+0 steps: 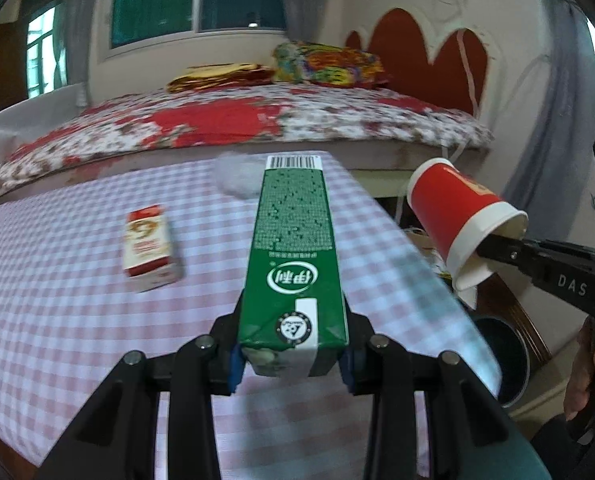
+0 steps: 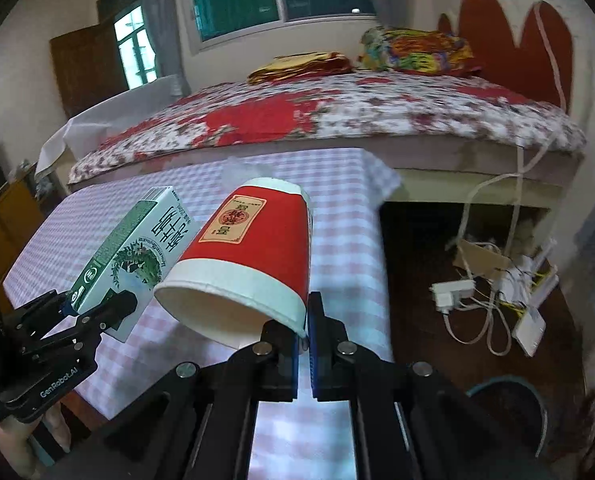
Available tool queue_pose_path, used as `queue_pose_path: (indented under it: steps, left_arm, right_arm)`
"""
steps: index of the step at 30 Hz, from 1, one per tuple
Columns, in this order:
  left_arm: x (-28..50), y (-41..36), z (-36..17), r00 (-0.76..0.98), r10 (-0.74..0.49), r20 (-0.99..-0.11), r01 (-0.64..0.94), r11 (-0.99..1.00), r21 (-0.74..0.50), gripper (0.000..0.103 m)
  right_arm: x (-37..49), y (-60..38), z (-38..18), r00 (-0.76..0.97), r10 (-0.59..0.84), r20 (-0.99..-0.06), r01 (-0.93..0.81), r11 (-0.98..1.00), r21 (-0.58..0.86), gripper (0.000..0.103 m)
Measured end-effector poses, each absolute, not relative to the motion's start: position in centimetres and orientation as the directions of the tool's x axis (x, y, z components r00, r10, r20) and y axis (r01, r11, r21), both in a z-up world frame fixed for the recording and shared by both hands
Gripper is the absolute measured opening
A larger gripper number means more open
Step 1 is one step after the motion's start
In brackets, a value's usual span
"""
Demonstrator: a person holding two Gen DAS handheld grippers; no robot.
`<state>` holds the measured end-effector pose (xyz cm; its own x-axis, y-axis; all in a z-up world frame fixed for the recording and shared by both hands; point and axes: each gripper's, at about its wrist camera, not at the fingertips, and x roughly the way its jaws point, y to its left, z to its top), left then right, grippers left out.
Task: Collect trash
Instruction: 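Carry the green carton and red cup over the black bin with both tools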
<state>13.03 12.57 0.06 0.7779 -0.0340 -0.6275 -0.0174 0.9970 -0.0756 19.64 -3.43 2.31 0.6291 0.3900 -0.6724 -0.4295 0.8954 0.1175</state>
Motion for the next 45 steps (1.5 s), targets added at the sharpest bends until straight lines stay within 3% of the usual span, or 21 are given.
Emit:
queue_pose_path:
  steps: [26,45]
  left_arm:
    - [14.1,-4.4,-1.7,0.668,-0.323,-0.671,0.364,0.928,-0.085,0.038]
    - [14.9,-14.6,-8.8,0.461,-0.404,-0.79,0.531,0.839,-0.119,0.038]
  right_arm:
    - [14.9,-23.7,0.0,0.699,0.123,-0.705,-0.078,0.992,0.096,0.004]
    - [11.9,-34.9,-9.2,0.563,-0.047,-0.825,0.129,0.991,0.031,0.004]
